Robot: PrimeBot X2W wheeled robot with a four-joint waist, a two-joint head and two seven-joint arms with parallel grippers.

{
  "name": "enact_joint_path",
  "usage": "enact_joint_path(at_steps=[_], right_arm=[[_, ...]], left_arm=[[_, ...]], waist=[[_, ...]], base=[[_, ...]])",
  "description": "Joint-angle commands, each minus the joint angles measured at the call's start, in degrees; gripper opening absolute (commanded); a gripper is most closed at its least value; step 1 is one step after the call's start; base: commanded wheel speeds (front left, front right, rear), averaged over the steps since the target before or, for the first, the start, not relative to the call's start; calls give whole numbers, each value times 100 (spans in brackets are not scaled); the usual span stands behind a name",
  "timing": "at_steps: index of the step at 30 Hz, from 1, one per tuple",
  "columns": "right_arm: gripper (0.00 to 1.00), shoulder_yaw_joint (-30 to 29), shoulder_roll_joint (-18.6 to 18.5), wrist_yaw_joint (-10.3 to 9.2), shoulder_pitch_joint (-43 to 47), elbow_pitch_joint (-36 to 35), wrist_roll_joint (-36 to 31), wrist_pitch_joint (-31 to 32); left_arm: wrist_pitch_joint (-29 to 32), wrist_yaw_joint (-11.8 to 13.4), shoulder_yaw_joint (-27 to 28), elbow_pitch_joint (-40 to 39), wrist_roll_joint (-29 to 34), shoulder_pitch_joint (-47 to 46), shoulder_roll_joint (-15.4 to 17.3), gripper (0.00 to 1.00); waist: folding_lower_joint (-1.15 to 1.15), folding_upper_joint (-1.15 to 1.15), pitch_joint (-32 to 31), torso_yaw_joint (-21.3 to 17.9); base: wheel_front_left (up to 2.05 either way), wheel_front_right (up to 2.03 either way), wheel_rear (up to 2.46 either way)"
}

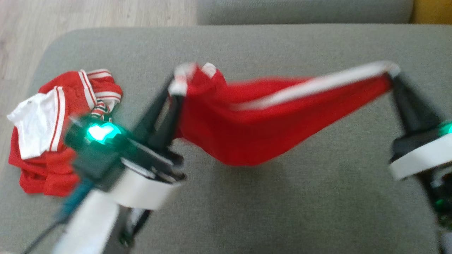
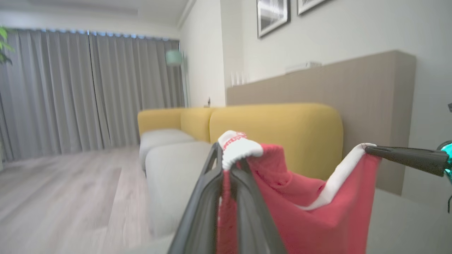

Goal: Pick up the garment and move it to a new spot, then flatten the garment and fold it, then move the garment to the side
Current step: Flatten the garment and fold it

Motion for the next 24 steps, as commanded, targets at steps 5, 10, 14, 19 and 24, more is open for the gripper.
enact_joint_path(at_steps=[5,10,14,19,24], right_arm=[[0,-518,-259,-4,-693,-1230,-384,-108],[0,-855,-275,-4,-1010,-1755,-511,49],[0,-913,-205,-4,-1202,-1548,-353,209],[0,-763,-155,-4,-1539,-694,-40,247],[0,-423,-102,-4,-2731,823,211,-188]], left_arm=[[222,93,686,-1134,-55,-1035,223,0],[533,104,886,-1474,-235,-1499,253,0],[691,103,912,-1279,-547,-1649,142,0],[685,10,893,-210,-1051,-1876,-153,0],[469,-235,1093,2047,-1788,-2861,-691,0]], waist=[[1,0,-295,-120],[1,0,-312,-213],[1,0,-193,-285],[1,0,77,-316],[1,0,348,-430]], base=[[0,0,0],[0,0,0],[0,0,0],[0,0,0],[0,0,0]])
